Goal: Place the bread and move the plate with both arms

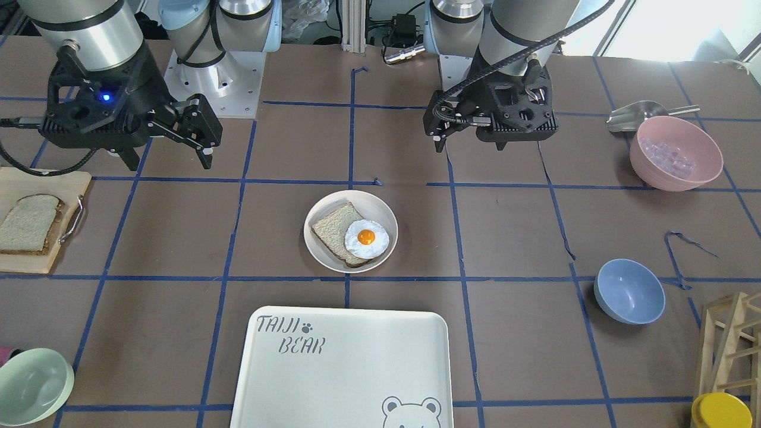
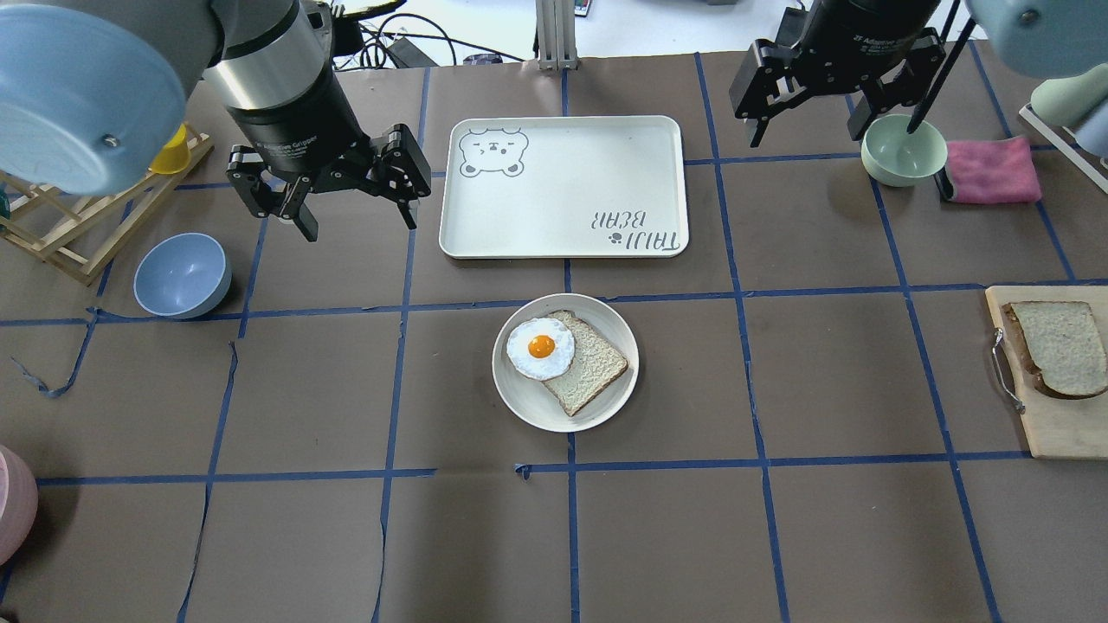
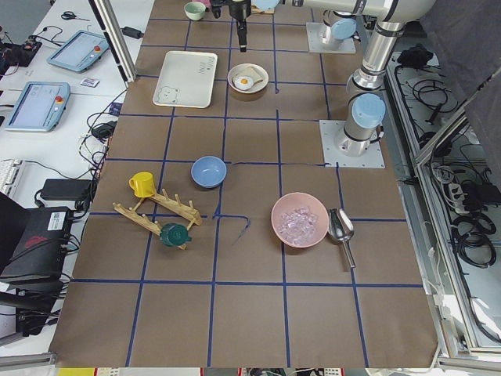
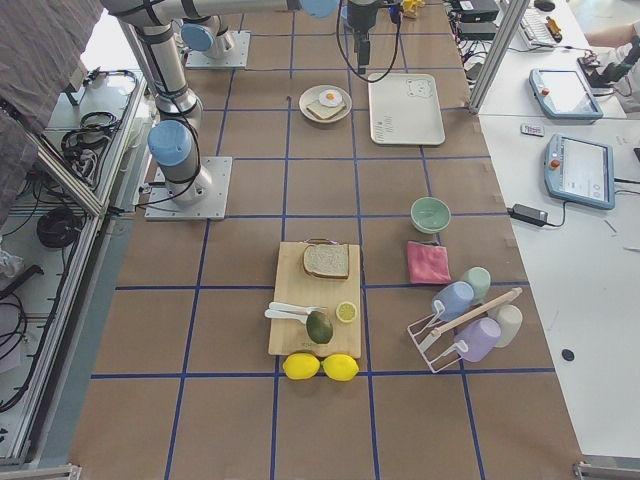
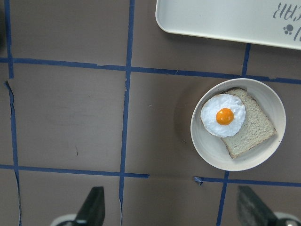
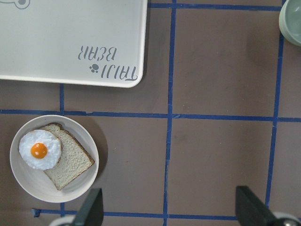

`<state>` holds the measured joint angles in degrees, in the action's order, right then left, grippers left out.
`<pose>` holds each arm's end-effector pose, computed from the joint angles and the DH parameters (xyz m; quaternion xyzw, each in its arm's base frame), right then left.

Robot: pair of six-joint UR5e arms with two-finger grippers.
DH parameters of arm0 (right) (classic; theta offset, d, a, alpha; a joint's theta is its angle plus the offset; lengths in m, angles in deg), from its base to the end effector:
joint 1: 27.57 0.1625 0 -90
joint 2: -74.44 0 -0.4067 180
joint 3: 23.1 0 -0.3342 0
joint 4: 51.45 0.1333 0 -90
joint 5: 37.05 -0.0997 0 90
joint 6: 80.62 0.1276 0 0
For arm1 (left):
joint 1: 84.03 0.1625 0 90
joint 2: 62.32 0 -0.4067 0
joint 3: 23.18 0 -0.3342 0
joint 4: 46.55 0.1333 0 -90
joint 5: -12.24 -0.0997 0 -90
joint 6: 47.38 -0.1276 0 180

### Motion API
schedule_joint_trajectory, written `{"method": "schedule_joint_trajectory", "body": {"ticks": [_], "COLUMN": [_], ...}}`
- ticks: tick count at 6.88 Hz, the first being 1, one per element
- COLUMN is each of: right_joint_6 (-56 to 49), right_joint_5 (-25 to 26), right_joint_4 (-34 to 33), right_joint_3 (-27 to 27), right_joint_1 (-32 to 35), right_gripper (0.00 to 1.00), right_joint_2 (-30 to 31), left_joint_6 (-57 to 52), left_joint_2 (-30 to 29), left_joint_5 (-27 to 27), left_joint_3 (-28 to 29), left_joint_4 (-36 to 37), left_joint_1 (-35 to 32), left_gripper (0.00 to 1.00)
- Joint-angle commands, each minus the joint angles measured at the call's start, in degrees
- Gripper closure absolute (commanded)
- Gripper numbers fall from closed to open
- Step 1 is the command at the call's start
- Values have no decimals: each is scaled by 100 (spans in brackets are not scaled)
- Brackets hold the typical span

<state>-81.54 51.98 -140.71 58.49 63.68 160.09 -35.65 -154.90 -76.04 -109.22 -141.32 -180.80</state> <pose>0.1457 -0.4681 0.4701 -0.0192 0.9994 -0.0289 0.0085 -0.1886 -0.4251 0.4436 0.0437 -0.9985 -0.0316 0.0101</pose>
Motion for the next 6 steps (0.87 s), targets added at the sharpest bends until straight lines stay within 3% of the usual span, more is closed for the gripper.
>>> {"method": "schedule_joint_trajectory", "body": {"ticks": [1, 6], "right_joint_6": [-22, -22], "right_joint_5": [9, 27], "right_joint_4": [14, 22], "right_joint_3": [50, 68], "right_joint_1": [-36, -36], "right_gripper": [0, 0], "right_joint_2": [4, 13], "left_joint_6": [-12, -56], "left_joint_2": [-6, -15], "left_joint_5": [4, 4], "left_joint_3": [0, -9], "left_joint_4": [28, 37], "left_joint_1": [0, 0], "left_gripper": [0, 0]}}
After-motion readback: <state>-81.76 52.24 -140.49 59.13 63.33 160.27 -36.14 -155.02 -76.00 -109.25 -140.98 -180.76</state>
